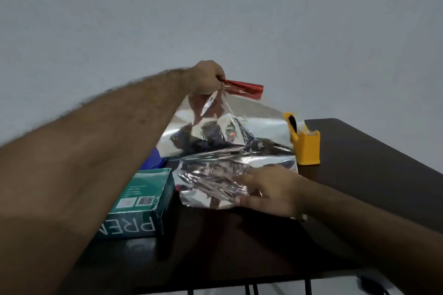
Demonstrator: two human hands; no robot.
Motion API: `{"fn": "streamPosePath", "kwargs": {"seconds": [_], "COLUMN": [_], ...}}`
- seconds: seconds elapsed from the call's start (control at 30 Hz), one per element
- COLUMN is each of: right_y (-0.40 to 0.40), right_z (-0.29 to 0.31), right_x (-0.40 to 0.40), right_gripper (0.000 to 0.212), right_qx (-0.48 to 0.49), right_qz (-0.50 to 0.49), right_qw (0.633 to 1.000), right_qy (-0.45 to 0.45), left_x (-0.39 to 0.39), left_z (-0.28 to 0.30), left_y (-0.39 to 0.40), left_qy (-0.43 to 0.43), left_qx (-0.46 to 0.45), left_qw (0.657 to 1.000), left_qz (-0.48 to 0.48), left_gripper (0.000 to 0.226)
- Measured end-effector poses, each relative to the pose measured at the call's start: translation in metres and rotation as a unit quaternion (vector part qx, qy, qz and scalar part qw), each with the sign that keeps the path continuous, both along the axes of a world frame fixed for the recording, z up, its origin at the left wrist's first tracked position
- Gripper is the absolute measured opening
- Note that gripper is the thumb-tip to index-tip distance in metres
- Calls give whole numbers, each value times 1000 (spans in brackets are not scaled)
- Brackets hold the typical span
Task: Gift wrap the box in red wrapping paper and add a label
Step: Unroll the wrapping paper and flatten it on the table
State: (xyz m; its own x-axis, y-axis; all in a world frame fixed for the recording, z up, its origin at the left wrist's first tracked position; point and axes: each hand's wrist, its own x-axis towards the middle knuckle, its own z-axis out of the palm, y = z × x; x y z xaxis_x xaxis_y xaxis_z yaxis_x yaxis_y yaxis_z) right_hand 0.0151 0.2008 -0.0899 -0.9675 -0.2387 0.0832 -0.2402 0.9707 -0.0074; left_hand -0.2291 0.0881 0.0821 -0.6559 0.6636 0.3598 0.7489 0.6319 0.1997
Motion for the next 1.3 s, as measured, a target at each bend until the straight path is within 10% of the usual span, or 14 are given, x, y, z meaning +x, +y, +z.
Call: {"fn": "streamPosePath", "kwargs": {"seconds": [0.3,0.57,0.73,0.93,1.3], "right_y": [17,33,25,3,-35], "right_z": [-17,3,-5,-2,9], "right_x": [-11,-4,-13,-13,-14], "right_gripper": [63,32,66,77,79], "right_qx": [-1,-71,-65,2,33], "right_qz": [14,62,-1,-52,-150], "right_qw": [999,996,996,992,976], "right_qy": [-42,-4,-57,-113,-157], "left_x": [-40,-62,-43,7,50], "left_z": [-74,-93,-87,-102,-147], "left_y": [37,48,34,4,-38], "left_qy": [-59,34,148,-51,-124], "left_qx": [-76,-86,-173,-292,-353], "left_qw": [995,995,971,940,924], "left_qz": [18,29,-68,-166,-81], "left_gripper": [6,55,57,13,57]}}
